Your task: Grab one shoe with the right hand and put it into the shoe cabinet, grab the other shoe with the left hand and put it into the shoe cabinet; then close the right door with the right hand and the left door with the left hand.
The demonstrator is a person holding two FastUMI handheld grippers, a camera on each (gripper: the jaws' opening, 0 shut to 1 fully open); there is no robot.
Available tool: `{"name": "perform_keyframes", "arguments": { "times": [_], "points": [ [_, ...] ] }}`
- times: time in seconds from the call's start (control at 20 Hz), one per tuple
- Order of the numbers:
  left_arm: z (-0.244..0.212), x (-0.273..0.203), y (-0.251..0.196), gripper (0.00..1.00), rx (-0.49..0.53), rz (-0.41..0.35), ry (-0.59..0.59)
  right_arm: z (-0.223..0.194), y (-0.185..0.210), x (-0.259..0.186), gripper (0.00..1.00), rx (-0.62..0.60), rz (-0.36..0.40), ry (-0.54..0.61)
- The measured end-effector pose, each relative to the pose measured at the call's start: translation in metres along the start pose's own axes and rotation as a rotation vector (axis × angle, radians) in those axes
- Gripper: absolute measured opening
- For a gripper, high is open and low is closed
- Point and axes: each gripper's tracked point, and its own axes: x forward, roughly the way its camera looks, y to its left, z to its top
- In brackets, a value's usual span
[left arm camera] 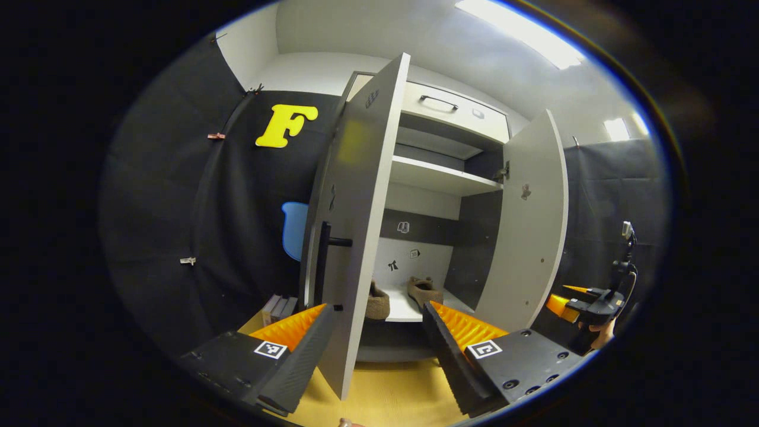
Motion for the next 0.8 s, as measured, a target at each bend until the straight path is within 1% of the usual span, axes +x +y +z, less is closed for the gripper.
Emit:
{"name": "perform_keyframes", "arguments": {
  "times": [0.1,0.2,0.35,0.5,0.65,0.8],
  "points": [
    [0.000,-0.005,0.006,0.94,0.008,0.020,0.001,0.001,0.017,0.004,0.96,-0.001,0.034,-0.001],
    [0.001,-0.011,0.015,0.95,0.037,0.052,0.001,-0.001,0.037,0.010,0.96,0.009,0.076,0.002],
    [0.001,-0.019,0.029,0.94,0.076,0.111,0.006,-0.001,0.069,0.024,0.96,0.010,0.146,-0.003],
    [0.001,-0.035,0.042,0.94,0.088,0.174,0.006,0.003,0.110,0.044,0.96,0.018,0.223,-0.021],
    [0.000,-0.052,0.061,0.94,0.096,0.251,0.009,0.003,0.132,0.064,0.96,-0.019,0.242,-0.034],
    [0.000,-0.062,0.079,0.94,0.092,0.324,0.016,0.003,0.143,0.079,0.96,-0.013,0.240,-0.033]
  ]
}}
